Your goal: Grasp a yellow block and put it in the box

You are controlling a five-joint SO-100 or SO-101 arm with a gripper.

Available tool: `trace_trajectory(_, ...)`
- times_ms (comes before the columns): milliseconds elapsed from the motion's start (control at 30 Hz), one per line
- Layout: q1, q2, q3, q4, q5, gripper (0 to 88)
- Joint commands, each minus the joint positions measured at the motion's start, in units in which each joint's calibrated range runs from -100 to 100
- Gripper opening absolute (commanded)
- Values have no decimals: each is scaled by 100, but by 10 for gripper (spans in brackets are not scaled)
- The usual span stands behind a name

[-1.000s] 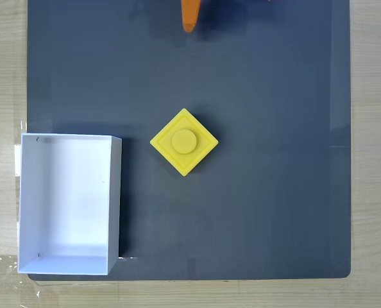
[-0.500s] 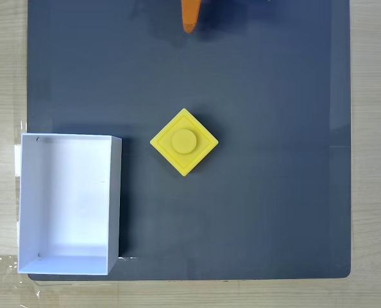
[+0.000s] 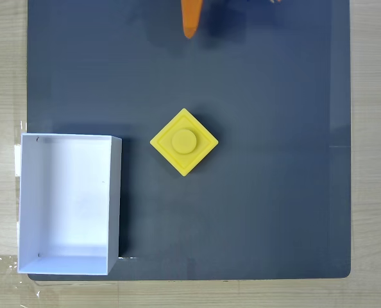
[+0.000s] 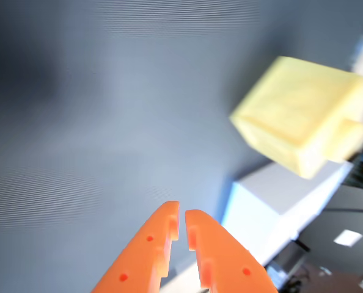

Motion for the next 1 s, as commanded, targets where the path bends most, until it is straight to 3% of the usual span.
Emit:
trace_trajectory(0,6,1260,-1088,-702,14,18)
trace_trajectory(167,57,3269,-3023,-859,19,18)
trace_trajectory(433,90,5887,-6461,197,98,18)
trace_trajectory(833,545,7998,-8406,1139,1572,20)
trace_trajectory(967,612,8243,-8415,1253,1997,114)
